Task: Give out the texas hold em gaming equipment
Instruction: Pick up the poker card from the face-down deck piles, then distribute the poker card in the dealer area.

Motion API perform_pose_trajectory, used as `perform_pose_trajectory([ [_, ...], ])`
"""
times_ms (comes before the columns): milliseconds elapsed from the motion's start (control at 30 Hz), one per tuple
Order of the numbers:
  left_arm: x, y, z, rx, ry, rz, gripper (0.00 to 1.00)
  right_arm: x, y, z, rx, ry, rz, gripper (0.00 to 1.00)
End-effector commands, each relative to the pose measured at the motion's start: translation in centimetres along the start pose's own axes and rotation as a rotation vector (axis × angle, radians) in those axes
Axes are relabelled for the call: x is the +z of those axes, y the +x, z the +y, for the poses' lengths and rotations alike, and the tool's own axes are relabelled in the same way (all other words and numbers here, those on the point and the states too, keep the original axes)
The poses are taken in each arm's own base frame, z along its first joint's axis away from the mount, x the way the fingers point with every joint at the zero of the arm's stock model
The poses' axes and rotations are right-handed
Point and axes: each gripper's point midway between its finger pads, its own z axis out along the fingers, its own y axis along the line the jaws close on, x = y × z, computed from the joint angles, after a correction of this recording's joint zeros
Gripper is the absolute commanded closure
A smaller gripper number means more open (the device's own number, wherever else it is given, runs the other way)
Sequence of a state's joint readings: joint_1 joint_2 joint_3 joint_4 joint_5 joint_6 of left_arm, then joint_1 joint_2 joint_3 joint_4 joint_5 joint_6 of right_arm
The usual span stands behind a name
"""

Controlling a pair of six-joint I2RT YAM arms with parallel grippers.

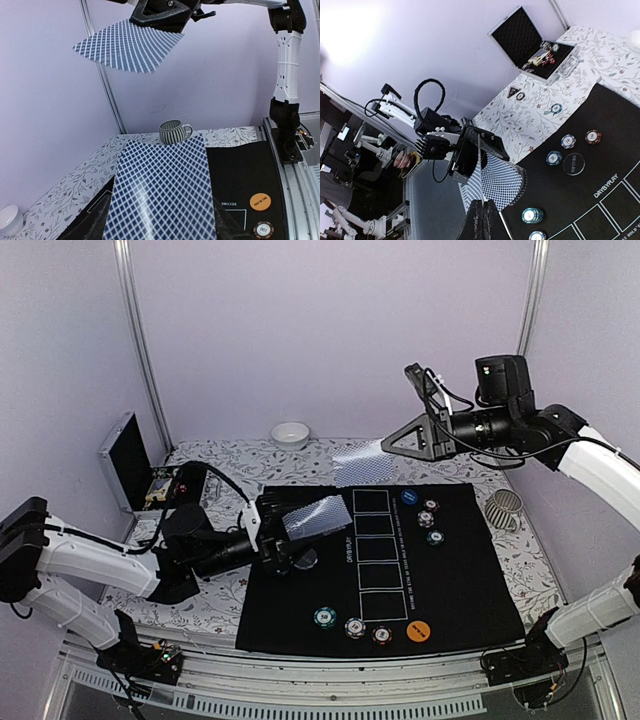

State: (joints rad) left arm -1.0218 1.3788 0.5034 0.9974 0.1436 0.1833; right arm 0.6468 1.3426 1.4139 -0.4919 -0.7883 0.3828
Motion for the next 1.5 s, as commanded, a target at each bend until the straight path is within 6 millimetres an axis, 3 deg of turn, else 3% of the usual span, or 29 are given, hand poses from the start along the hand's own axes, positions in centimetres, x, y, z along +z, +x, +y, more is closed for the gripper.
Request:
perform_pose_trajectory([
  [0,-1.8,-1.5,1.7,-0.025,-0.094,-0.044,0.45,-3.5,-3.8,1.1,-0.145,0.122,-0.178,0.98],
  [167,-3.5,-0.9,3.4,-0.057,-0.197,0.037,0.45,-5.5,-4.9,-2.0,-0.244,0.360,-0.268,0.98],
  [300,-5.2,-0.1,4.6,-0.072,-0.275,0.110,0.45,-5.1,-5.2,-4.3,-0.299,0.448,-0.249,0.98],
  [533,-8.3,-0.6,5.6,-0.079,-0.353,0.111,0.44,-3.3,-6.0,-7.1,-0.278,0.514,-0.187,0.98],
  [800,-9.9,-0.6,5.9,-0.073,-0.378,0.130,0.44,-2.1,-5.5,-8.6,-0.217,0.520,-0.150,0.98],
  [1200,-10.2,-0.5,6.0,-0.071,-0.384,0.129,0.43,1.0,-5.2,-8.4,-0.162,0.383,-0.075,0.98],
  [1467,-10.4,-1.2,6.3,-0.053,-0.392,0.108,0.43,4.8,-3.1,-10.1,-0.066,0.259,0.015,0.98],
])
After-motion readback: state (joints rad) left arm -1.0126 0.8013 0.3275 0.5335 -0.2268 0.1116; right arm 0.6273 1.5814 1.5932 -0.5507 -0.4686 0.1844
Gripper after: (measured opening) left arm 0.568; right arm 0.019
